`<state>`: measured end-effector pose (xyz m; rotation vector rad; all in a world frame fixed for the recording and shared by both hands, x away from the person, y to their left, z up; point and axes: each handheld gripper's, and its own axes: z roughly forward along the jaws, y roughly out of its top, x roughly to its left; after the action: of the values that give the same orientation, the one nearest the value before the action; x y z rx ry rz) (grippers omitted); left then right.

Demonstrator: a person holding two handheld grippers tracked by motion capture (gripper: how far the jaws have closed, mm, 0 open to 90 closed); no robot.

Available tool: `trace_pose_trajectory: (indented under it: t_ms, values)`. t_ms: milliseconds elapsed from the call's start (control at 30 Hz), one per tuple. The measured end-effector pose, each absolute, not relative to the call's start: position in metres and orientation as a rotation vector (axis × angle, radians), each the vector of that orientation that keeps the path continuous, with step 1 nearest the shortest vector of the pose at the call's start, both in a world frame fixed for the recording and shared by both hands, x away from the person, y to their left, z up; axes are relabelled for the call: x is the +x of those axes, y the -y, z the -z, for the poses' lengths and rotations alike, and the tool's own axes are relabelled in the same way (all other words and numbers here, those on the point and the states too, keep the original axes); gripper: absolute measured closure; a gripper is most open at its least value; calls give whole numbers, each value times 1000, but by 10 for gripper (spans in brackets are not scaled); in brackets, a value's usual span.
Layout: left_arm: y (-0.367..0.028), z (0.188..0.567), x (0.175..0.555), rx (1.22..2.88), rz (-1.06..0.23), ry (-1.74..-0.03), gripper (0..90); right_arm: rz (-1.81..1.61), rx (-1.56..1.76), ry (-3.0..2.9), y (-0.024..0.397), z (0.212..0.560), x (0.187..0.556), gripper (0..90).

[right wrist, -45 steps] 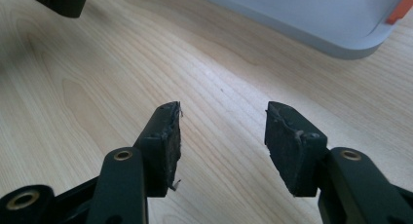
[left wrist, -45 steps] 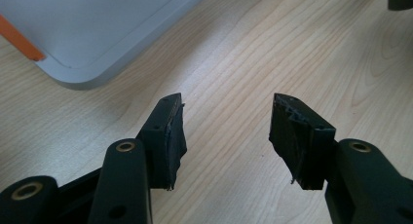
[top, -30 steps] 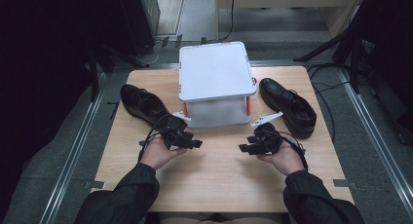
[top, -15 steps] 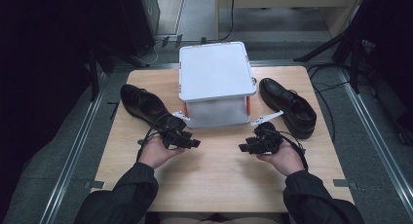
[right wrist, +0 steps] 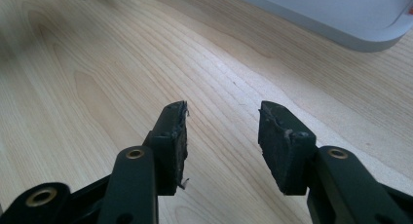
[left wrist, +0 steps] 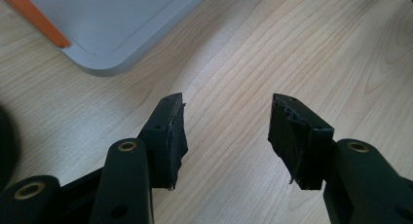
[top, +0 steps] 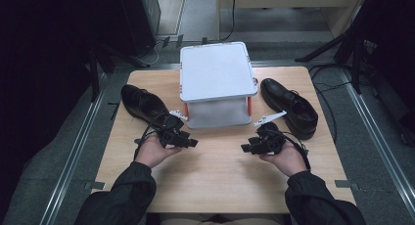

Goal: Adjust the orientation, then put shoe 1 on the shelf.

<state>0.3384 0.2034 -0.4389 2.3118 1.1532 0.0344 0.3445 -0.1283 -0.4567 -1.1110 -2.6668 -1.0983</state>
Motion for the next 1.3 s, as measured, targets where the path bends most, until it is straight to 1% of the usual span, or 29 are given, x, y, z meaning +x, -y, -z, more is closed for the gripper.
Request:
trace_pose_trajectory:
  t_ms: [433, 733, 867, 900, 967, 1000, 1200, 1300]
  values:
    - [-219, 432, 339, 2282, -3, -1187, 485, 1066, -1058, 2678, 128, 461, 344, 531]
    - [-230, 425, 340, 2275, 14, -1223, 504, 1087, -1059, 2671, 130, 456, 342, 531]
    - [-238, 416, 342, 2265, 1, -1239, 517, 1069, -1061, 2666, 131, 458, 343, 531]
    - [-242, 410, 342, 2271, -3, -1246, 545, 1071, -1052, 2661, 130, 458, 343, 520]
    - [-243, 408, 342, 2267, -7, -1256, 552, 1075, -1041, 2656, 129, 458, 343, 516]
    - [-250, 400, 343, 2262, -23, -1262, 558, 1070, -1029, 2661, 128, 458, 342, 516]
    - [-264, 388, 346, 2286, -59, -1310, 564, 1026, -996, 2674, 121, 459, 341, 516]
    - [-273, 373, 349, 2293, -91, -1327, 566, 1005, -981, 2678, 116, 460, 342, 516]
